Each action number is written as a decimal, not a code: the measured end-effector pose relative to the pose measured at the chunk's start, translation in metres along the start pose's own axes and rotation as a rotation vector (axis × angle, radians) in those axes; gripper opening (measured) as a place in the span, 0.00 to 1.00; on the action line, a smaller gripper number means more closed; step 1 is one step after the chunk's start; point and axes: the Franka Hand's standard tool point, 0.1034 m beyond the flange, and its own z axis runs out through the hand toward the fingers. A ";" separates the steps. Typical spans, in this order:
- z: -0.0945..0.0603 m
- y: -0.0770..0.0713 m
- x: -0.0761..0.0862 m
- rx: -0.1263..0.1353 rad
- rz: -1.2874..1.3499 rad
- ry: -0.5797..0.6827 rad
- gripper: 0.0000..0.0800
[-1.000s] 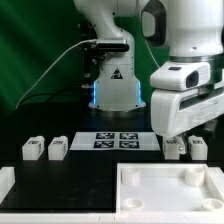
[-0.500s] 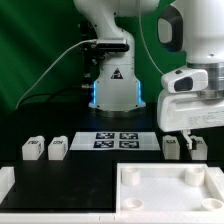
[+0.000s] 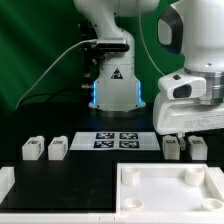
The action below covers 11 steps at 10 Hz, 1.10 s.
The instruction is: Assemble one leg
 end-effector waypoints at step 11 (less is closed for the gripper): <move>0.020 -0.012 -0.016 -0.049 0.068 -0.594 0.81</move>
Offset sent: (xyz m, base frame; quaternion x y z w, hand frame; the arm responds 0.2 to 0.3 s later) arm 0.0015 0.0093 -0.0090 -0.0109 -0.3071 0.0603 0.9497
